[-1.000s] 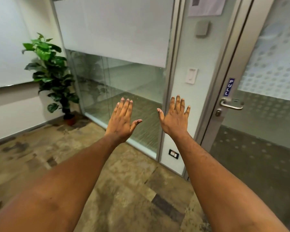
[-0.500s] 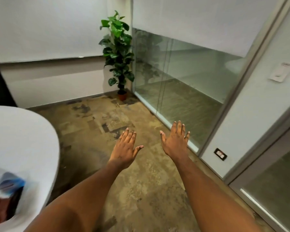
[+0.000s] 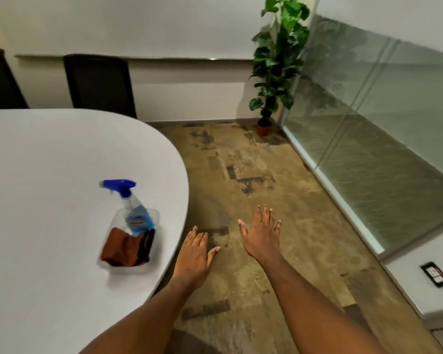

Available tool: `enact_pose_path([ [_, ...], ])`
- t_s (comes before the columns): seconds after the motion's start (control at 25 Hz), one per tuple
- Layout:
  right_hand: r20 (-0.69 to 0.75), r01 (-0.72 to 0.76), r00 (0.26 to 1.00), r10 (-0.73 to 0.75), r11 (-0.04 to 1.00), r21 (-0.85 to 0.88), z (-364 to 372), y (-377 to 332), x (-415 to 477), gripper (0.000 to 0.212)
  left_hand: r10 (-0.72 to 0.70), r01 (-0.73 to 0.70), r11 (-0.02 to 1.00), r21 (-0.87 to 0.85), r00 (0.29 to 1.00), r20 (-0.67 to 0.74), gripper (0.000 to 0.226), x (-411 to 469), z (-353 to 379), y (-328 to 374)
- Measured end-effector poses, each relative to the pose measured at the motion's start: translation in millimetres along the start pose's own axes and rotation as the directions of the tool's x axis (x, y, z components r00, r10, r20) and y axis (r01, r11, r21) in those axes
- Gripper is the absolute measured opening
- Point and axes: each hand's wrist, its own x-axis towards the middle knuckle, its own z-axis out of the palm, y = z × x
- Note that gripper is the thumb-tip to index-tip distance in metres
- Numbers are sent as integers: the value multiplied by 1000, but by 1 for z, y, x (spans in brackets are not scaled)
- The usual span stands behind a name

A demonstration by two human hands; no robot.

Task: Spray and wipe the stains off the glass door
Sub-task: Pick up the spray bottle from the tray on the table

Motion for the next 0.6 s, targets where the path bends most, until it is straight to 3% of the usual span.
enact_pose_path([
  [0.32, 195, 307, 931, -308, 951, 34, 63, -96, 5, 72, -322, 319, 945, -74, 946, -31, 51, -42, -12, -87],
  [0.6, 328, 499, 783, -528, 849, 174, 82, -149, 27, 56, -586, 555, 809, -195, 789, -186, 24, -40, -39, -109],
])
